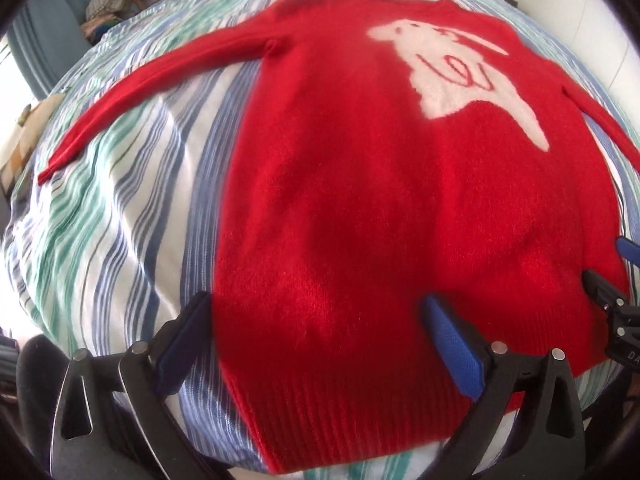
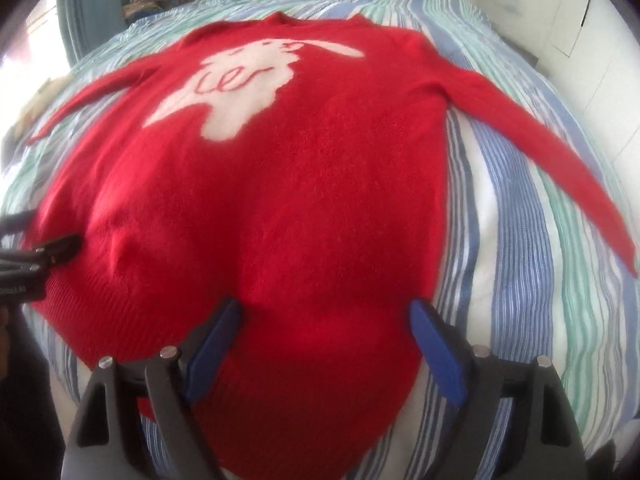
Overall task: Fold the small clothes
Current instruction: 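Lower the hem onto the bed and open both tools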
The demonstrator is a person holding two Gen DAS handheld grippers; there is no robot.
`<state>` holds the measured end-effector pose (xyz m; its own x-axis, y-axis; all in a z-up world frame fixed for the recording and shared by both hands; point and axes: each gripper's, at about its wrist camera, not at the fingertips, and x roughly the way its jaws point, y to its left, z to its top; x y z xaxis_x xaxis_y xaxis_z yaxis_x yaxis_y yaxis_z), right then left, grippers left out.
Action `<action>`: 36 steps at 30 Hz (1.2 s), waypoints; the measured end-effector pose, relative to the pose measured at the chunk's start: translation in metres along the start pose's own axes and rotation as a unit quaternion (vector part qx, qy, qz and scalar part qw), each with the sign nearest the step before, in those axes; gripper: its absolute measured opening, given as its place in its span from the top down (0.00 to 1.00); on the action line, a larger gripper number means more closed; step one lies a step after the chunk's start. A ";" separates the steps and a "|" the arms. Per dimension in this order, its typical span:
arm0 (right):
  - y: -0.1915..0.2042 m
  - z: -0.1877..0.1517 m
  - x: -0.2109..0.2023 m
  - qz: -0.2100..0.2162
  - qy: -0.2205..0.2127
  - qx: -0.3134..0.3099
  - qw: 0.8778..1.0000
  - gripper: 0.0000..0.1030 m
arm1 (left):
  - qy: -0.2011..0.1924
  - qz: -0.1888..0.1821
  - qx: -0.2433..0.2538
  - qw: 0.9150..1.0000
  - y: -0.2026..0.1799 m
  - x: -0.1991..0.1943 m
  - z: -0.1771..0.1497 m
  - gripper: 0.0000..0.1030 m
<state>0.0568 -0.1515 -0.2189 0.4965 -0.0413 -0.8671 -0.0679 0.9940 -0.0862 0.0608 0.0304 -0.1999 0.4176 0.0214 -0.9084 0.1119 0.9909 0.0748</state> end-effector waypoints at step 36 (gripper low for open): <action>-0.078 0.041 -0.026 0.068 -0.038 0.096 0.992 0.09 | -0.051 -0.037 -0.038 0.997 0.030 -0.048 0.030 0.02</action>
<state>0.0845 -0.2239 -0.1691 0.5590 0.0954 -0.8237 0.0238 0.9911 0.1310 0.0706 0.0548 -0.1420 0.5003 -0.0615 -0.8637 0.0784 0.9966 -0.0256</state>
